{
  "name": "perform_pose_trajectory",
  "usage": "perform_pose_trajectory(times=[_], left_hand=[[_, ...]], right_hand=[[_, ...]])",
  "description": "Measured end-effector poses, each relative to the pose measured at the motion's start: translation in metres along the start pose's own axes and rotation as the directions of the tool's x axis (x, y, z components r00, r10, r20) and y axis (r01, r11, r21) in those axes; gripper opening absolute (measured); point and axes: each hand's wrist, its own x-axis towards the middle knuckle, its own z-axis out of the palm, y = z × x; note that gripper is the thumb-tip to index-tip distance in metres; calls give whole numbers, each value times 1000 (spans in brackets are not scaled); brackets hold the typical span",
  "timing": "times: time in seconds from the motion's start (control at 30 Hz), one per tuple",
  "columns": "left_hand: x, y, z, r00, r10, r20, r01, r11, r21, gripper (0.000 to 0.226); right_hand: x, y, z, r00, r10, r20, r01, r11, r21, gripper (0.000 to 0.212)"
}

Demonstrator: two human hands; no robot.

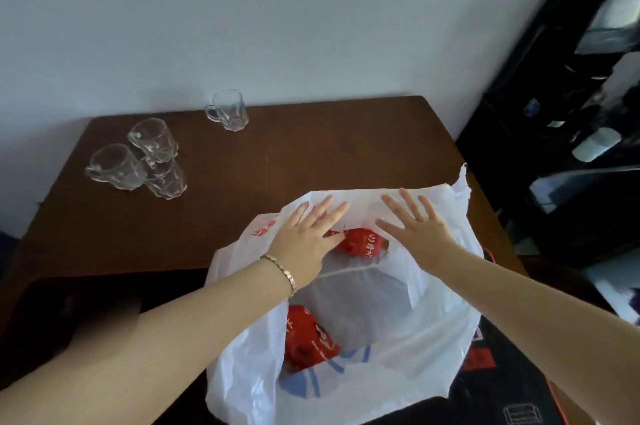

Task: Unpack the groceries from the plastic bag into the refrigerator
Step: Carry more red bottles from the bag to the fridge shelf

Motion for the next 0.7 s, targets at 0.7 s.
perform_pose_trajectory(times=[0.7], left_hand=[[63, -49, 13, 896, -209, 391, 306, 930, -205, 62]], right_hand=[[32, -17, 47, 999, 43, 13, -45, 959, 281, 51]])
